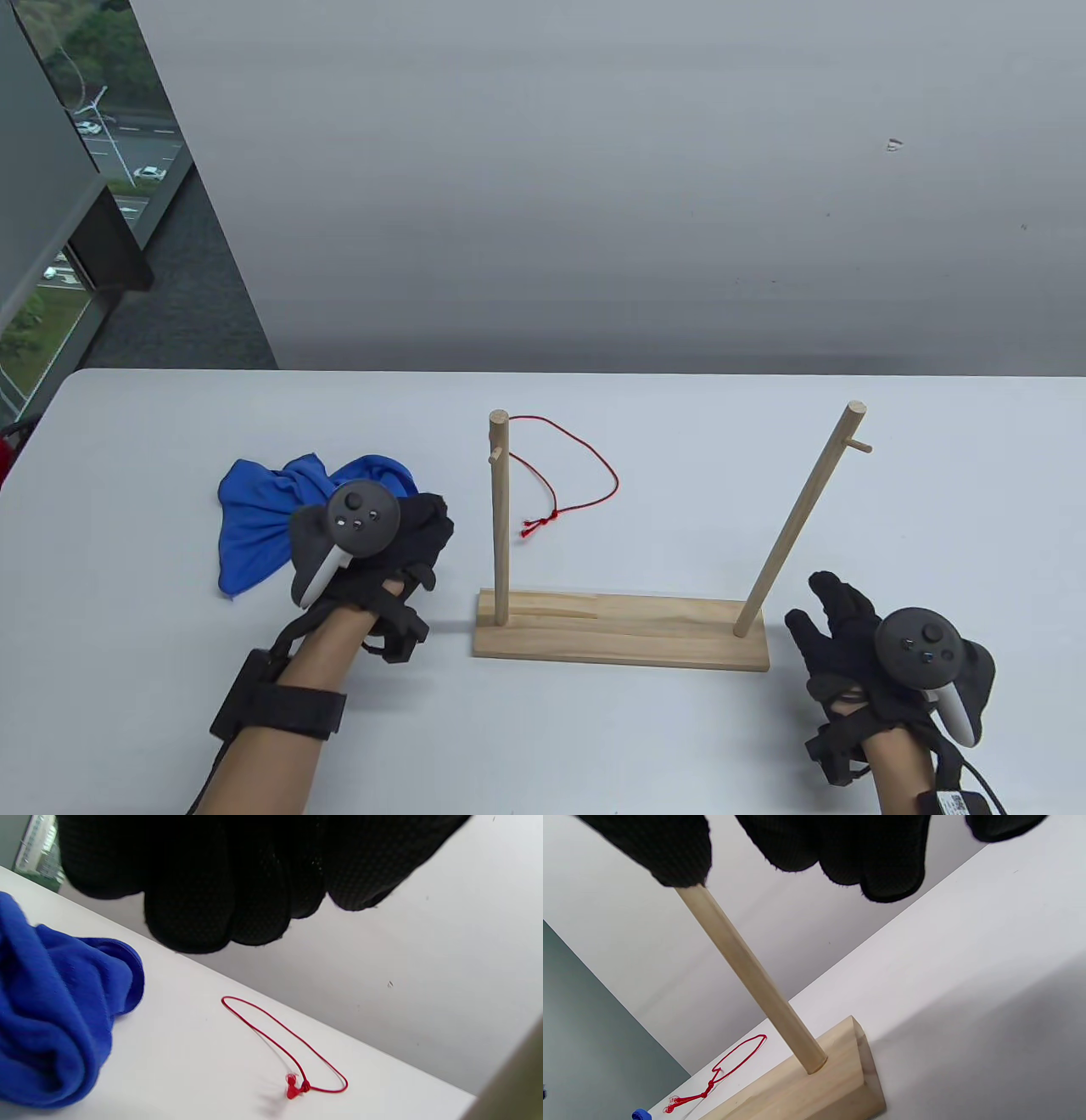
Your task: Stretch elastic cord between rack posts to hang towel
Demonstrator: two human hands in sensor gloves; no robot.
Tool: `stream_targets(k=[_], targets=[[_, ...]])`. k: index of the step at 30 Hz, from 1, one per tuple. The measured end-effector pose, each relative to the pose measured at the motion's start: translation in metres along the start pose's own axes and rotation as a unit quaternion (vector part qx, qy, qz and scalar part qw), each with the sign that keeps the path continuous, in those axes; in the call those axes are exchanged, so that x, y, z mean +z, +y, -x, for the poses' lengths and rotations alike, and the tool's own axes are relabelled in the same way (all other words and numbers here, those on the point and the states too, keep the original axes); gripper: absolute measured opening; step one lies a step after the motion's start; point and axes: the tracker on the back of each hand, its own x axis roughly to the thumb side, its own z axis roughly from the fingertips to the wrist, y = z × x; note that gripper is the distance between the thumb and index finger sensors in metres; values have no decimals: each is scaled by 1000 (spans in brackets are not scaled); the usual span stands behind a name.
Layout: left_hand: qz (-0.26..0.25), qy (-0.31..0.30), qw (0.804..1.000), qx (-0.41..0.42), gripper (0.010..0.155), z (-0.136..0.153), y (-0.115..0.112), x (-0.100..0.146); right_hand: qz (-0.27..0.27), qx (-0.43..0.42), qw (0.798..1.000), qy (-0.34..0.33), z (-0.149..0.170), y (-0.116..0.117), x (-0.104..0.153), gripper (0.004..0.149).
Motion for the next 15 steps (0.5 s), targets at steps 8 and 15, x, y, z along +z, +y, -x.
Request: stream_targets(k=[8, 15], targets=[[127, -31, 987, -96, 55, -31, -48, -73, 12, 0, 1000, -4, -4, -5, 4, 70], [195, -48, 965, -166, 65, -47, -87, -103, 22, -3, 1000, 4, -2, -9, 5, 70]])
